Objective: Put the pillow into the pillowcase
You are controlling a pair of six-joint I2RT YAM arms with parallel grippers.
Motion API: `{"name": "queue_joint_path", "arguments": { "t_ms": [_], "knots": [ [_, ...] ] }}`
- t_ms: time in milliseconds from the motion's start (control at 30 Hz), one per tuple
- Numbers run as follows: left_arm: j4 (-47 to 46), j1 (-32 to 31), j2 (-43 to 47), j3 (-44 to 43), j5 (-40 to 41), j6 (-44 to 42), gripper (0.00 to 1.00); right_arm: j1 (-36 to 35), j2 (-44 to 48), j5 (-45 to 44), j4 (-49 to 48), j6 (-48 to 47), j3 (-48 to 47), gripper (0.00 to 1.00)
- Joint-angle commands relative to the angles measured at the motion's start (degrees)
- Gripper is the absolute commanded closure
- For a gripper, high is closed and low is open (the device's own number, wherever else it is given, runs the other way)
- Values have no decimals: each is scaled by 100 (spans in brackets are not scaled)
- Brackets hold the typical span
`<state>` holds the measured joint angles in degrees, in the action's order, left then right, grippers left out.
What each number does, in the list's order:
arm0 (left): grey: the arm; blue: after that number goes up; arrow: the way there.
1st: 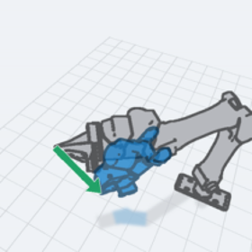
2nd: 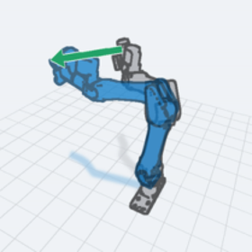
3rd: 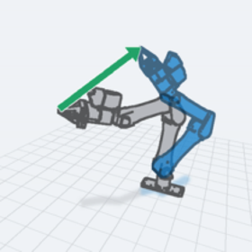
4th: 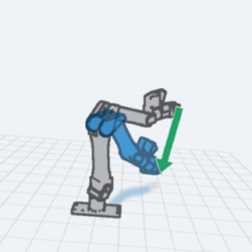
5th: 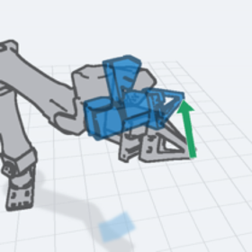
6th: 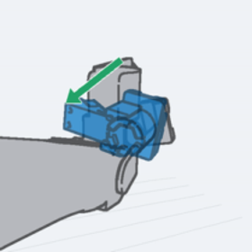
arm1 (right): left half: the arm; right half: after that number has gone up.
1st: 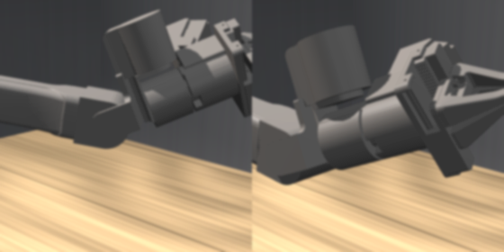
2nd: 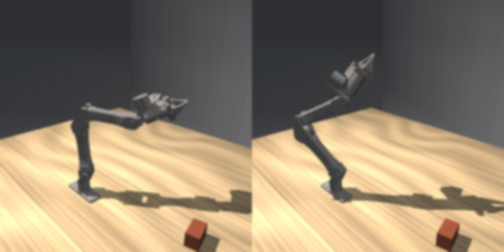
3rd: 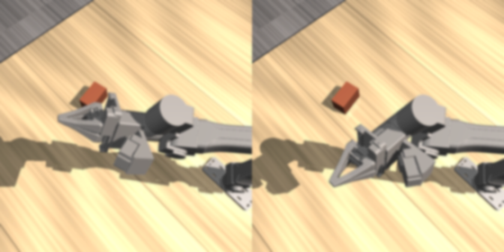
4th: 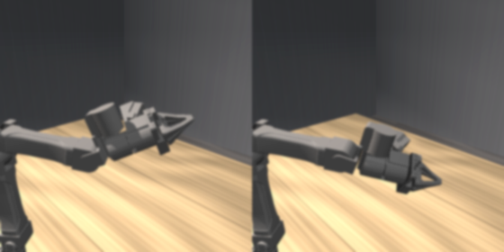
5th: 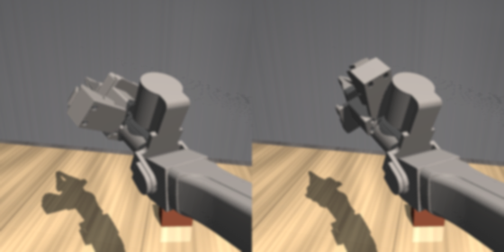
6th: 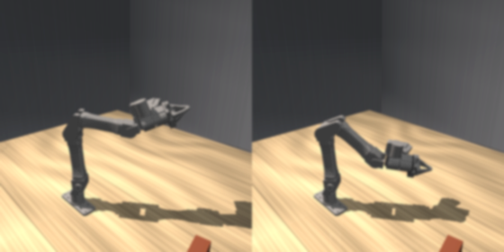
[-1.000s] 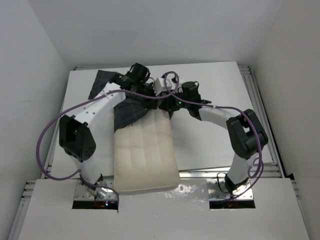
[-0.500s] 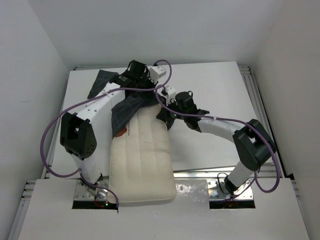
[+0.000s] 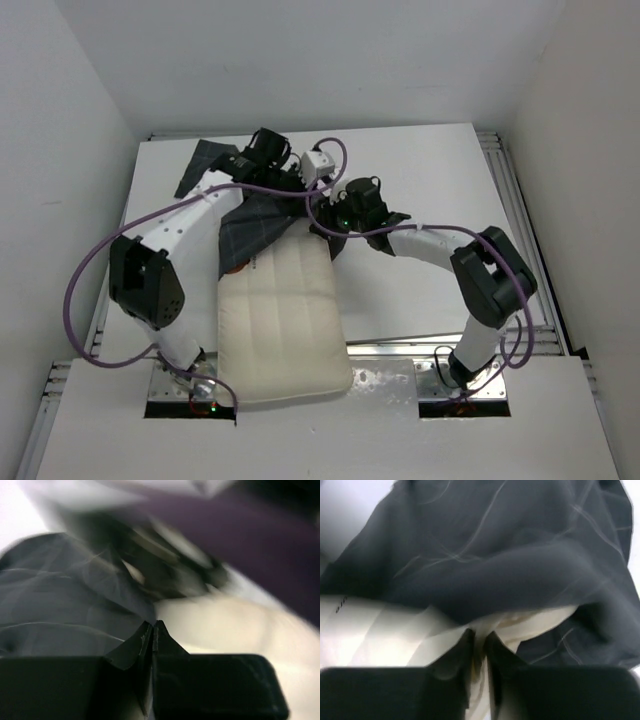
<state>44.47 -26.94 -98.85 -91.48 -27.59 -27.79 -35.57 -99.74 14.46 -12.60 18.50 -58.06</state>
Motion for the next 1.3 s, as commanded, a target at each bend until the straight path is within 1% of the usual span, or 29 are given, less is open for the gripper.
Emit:
{"name": "queue_joint_path", "arguments": {
  "t_ms": [0,33,67,100,133,167,200,233,333,367,433,467,500,533,567,600,633,667,700,733,767,867,900,1000,1067,1133,1200,1267],
  "knots": [
    [1063,-321,717,270,-1529,-920,100,252,-168,-39,-919,1163,-267,76],
    [1134,-321,883,367,-1495,-965,100,296,-142,-127,-859,1234,-258,68],
    [1169,-303,954,472,-1442,-982,100,305,-29,-249,-780,1261,-258,52],
    [1135,-268,1094,708,-1216,-939,100,305,59,-277,-553,1174,-241,46],
    [1073,-207,1157,833,-1144,-817,100,305,191,-312,-464,1104,-180,43],
    [864,-154,1209,956,-1091,-711,100,305,540,-295,-454,964,-92,41],
    [740,-49,1271,1148,-881,-571,100,305,744,-294,-506,928,213,40],
    [565,-22,1280,1263,-644,-343,100,305,1155,-277,-550,849,547,40],
    [292,-31,1289,1352,-318,-35,100,305,1658,-146,-481,629,866,41],
    [247,-31,1289,1387,-117,10,100,305,1869,-23,-341,594,971,46],
    [150,-31,1272,1414,86,124,100,305,2020,31,-208,576,1069,51],
    [106,-31,1254,1423,235,151,100,314,2073,-100,-103,584,1104,56],
    [89,-31,1237,1423,298,186,100,314,2134,-188,80,619,1113,66],
    [88,-31,1228,1423,333,204,100,331,2152,-276,169,750,1130,68],
    [88,-48,1228,1440,403,204,100,349,2152,-303,240,847,1148,67],
    [88,-74,1210,1440,500,213,100,401,2117,-190,214,961,1174,56],
    [36,-127,1210,1449,770,256,96,419,2117,-76,-21,1232,1296,49],
    [1,-171,1193,1449,930,265,83,454,2126,117,-241,1374,1411,45],
    [-60,-197,1175,1440,1044,213,75,463,2178,127,-460,1541,1534,37],
    [-96,-337,1114,1362,1359,187,66,481,2205,127,-941,1856,1813,33],
    [-148,-443,1061,1300,1579,160,51,533,2231,119,-1163,1989,1947,31],
    [-368,-838,789,1054,2126,-15,40,621,2223,4,-1359,2298,2123,28],
    [-412,-926,710,1001,2196,-59,38,630,2222,4,-1368,2342,2141,28],
    [-439,-1190,393,764,2013,-165,36,657,2275,-4,-1333,2447,2246,31],
    [-561,-1427,217,693,2126,-218,34,701,2380,-110,-1420,2684,2492,38],
    [-825,-1621,-27,702,2423,-306,34,727,2407,-92,-1621,2930,2782,41],
    [-1009,-1665,-239,623,2653,-254,38,736,2398,13,-1763,3071,2923,41],
    [-1124,-1666,-477,596,3092,-183,43,736,2424,66,-1825,3124,3081,40]
  ]
}}
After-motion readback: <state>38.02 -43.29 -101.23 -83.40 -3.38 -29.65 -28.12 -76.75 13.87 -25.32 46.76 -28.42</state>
